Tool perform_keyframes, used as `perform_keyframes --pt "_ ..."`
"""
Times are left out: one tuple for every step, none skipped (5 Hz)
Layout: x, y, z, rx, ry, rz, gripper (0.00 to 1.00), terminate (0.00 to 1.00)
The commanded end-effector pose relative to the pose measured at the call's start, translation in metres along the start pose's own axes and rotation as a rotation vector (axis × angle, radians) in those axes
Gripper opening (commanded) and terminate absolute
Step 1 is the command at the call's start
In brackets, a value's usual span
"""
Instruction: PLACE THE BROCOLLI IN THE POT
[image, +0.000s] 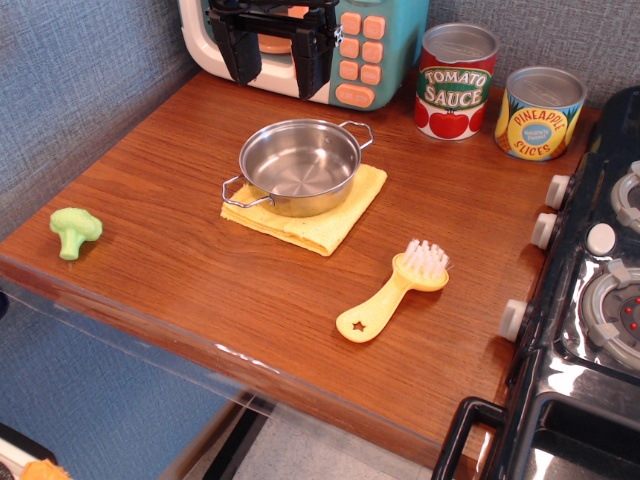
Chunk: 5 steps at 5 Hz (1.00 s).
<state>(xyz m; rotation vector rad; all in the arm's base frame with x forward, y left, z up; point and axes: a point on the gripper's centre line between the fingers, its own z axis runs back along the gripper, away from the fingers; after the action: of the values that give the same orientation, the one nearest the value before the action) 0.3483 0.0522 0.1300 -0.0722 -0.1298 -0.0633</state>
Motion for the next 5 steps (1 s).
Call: perform_keyframes --pt "0.000 0.000 0.000 0.000 0.000 0.000 1.00 0.00" --pt "-0.006 0.012 0.002 -0.031 0.004 0.052 1.00 0.00" --pt "-0.019 0.031 -0.001 0.014 0.035 0.122 1.00 0.00" --pt "-0.061 0.053 0.003 0.166 0.082 0.181 1.00 0.00" --pt "-0.097 0.071 -0.007 0.215 0.116 0.224 1.00 0.00"
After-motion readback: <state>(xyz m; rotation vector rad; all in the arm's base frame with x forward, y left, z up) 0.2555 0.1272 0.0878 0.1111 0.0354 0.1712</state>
